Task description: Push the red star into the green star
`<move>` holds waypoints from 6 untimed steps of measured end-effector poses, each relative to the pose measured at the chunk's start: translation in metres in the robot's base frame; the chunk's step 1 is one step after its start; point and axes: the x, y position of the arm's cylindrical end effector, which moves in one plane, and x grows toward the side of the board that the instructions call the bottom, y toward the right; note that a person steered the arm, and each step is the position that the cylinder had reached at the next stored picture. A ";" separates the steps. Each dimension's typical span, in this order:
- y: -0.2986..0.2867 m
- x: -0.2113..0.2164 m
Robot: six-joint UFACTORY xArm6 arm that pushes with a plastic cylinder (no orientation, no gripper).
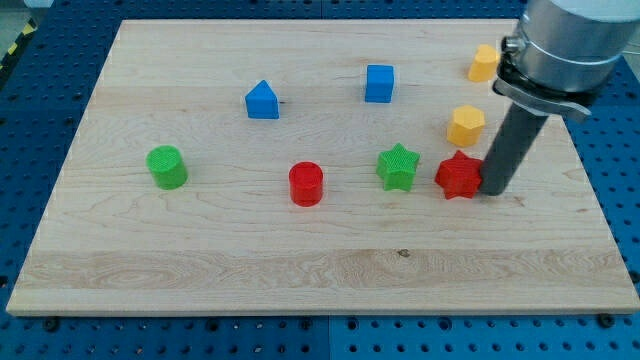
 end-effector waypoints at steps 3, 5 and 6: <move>-0.021 -0.011; 0.002 -0.016; 0.023 -0.036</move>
